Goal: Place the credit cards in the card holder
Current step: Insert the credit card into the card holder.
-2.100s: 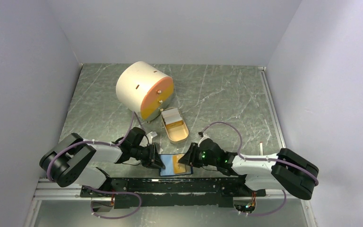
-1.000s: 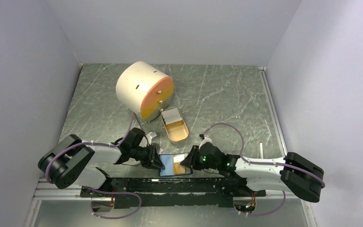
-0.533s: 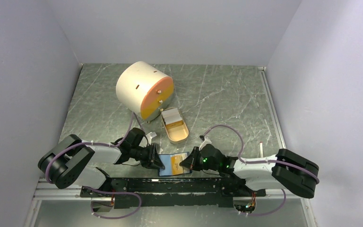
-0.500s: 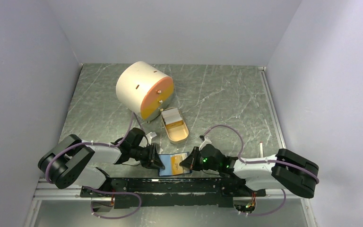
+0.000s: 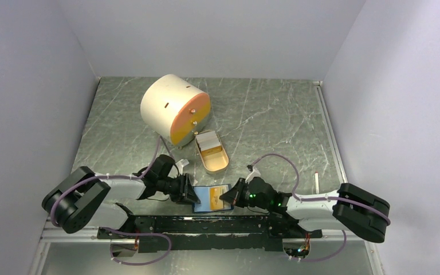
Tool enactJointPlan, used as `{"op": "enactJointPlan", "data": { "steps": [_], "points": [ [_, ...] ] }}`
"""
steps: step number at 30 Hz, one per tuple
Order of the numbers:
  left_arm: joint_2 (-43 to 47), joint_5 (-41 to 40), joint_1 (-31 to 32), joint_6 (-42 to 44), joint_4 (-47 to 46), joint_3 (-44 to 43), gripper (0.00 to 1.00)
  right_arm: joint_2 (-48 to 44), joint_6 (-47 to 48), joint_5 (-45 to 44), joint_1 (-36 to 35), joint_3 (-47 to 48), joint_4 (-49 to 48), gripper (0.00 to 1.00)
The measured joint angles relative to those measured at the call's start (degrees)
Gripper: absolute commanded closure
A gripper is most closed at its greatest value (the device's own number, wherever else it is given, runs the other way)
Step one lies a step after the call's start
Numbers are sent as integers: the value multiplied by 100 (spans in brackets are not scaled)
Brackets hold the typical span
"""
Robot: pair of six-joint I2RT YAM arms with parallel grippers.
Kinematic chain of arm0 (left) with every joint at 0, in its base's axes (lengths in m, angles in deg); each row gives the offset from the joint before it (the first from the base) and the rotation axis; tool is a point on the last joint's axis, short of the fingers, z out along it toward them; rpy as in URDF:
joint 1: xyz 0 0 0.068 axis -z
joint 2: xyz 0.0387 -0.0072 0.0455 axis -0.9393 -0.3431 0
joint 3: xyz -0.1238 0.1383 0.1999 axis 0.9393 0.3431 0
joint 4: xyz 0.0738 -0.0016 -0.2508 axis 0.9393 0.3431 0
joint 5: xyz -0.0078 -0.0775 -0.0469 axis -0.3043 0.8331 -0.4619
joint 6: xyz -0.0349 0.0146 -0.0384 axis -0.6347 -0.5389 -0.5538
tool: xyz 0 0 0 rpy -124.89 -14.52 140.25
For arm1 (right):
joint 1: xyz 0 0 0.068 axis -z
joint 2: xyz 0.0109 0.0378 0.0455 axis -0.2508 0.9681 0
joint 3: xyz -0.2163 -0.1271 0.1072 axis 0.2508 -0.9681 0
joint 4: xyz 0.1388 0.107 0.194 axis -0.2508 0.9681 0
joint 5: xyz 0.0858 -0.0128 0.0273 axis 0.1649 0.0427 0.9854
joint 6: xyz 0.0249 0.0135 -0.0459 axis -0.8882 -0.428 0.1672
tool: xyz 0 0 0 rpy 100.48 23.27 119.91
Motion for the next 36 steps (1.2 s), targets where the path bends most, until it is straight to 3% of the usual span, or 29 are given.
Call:
{"op": "enactJointPlan", "data": {
  "steps": [7,24,36],
  "points": [
    [323,-111,0,-131,105,76,91,-70,-107,-101,0,-168,-179,100],
    [-348,249,0,-304,-944,310,91,-393,-33,-472,0,-247,-304,100],
    [-431,278,0,-330,-1073,332,91,409,-63,-361,-2,-247,-872,100]
  ]
}}
